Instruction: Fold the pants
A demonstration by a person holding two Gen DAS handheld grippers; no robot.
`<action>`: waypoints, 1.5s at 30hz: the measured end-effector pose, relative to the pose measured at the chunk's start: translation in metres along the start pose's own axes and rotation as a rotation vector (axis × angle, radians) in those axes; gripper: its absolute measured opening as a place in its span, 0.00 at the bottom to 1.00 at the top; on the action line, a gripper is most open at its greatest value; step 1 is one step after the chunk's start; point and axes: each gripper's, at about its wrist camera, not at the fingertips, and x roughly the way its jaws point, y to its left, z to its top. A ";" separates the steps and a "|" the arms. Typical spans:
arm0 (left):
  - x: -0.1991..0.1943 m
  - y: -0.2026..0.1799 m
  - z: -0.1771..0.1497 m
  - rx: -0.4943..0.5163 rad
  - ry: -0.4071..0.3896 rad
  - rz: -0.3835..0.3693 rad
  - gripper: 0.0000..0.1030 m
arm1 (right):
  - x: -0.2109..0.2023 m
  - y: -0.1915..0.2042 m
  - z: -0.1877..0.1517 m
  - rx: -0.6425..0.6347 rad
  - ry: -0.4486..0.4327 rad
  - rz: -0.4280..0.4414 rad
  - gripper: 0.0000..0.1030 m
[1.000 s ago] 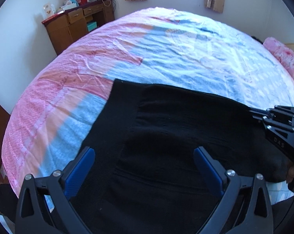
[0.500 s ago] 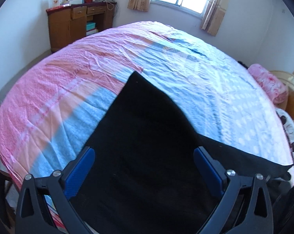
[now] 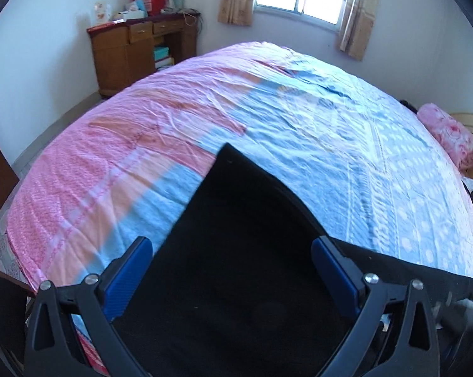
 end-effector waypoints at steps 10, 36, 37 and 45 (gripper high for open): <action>0.003 0.020 0.002 -0.021 0.019 -0.006 1.00 | 0.089 -0.022 0.027 0.059 0.112 -0.036 0.32; 0.042 0.022 -0.025 -0.201 0.065 -0.165 0.34 | 0.031 0.063 -0.027 -0.274 0.000 -0.130 0.04; 0.042 0.024 -0.027 -0.219 0.058 -0.202 0.23 | 0.029 0.058 -0.026 -0.235 -0.001 -0.123 0.04; 0.020 0.030 -0.033 -0.232 0.017 -0.202 0.21 | -0.040 -0.020 -0.021 0.222 -0.143 -0.050 0.60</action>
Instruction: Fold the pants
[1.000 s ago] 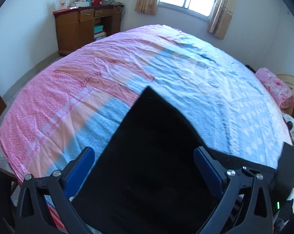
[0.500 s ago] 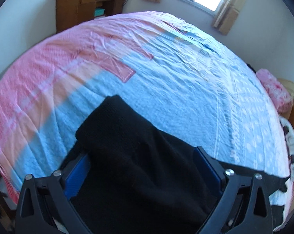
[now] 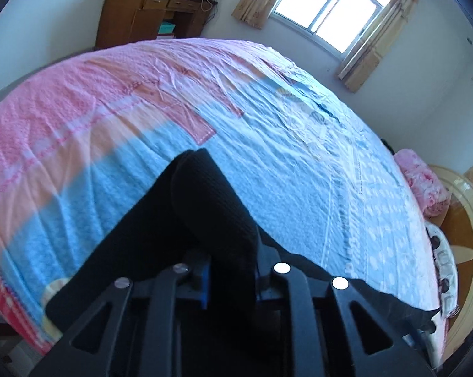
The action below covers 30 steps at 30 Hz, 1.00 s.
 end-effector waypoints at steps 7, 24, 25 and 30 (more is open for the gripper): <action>-0.003 0.000 0.004 0.005 0.024 -0.005 0.21 | -0.142 -0.174 -0.019 0.496 -0.183 -0.332 0.60; 0.004 -0.013 0.008 0.032 0.041 0.072 0.21 | -0.213 -0.432 -0.072 0.965 0.068 -0.908 0.37; 0.005 -0.014 0.009 0.033 0.045 0.071 0.21 | -0.207 -0.438 -0.074 0.975 0.091 -0.913 0.23; -0.003 -0.015 0.019 0.015 0.051 0.018 0.21 | -0.219 -0.434 -0.070 0.987 0.065 -0.841 0.03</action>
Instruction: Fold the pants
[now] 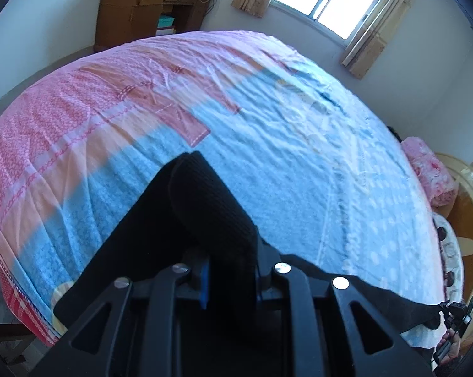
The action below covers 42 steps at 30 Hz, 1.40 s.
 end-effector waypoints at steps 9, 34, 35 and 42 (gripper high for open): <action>-0.063 0.006 0.007 -0.007 -0.075 -0.127 0.21 | -0.147 -0.017 -0.004 0.030 -0.160 0.330 0.03; -0.042 0.031 -0.024 -0.014 -0.039 0.050 0.21 | -0.151 -0.129 -0.122 0.056 -0.089 0.480 0.03; -0.045 0.029 -0.018 -0.011 -0.053 0.043 0.21 | -0.161 -0.113 -0.109 0.024 -0.114 0.510 0.03; -0.049 0.035 0.002 -0.034 -0.100 0.021 0.21 | -0.211 -0.078 -0.069 -0.071 -0.282 0.628 0.03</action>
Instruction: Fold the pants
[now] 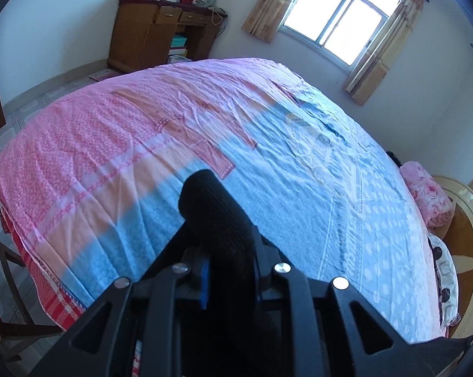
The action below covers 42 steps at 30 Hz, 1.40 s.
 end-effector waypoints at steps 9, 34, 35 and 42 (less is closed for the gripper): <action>0.022 0.032 -0.056 0.024 0.057 0.076 0.23 | -0.019 -0.122 -0.113 0.183 0.140 -0.165 0.02; -0.002 0.012 -0.058 0.178 -0.020 0.124 0.36 | 0.063 0.105 -0.157 -0.425 0.238 -0.046 0.05; -0.004 0.014 -0.057 0.176 -0.028 0.110 0.40 | 0.085 0.125 -0.171 -0.437 0.302 0.025 0.05; -0.016 0.037 -0.048 0.174 -0.068 0.202 0.54 | 0.171 0.218 -0.293 -0.522 0.581 0.288 0.05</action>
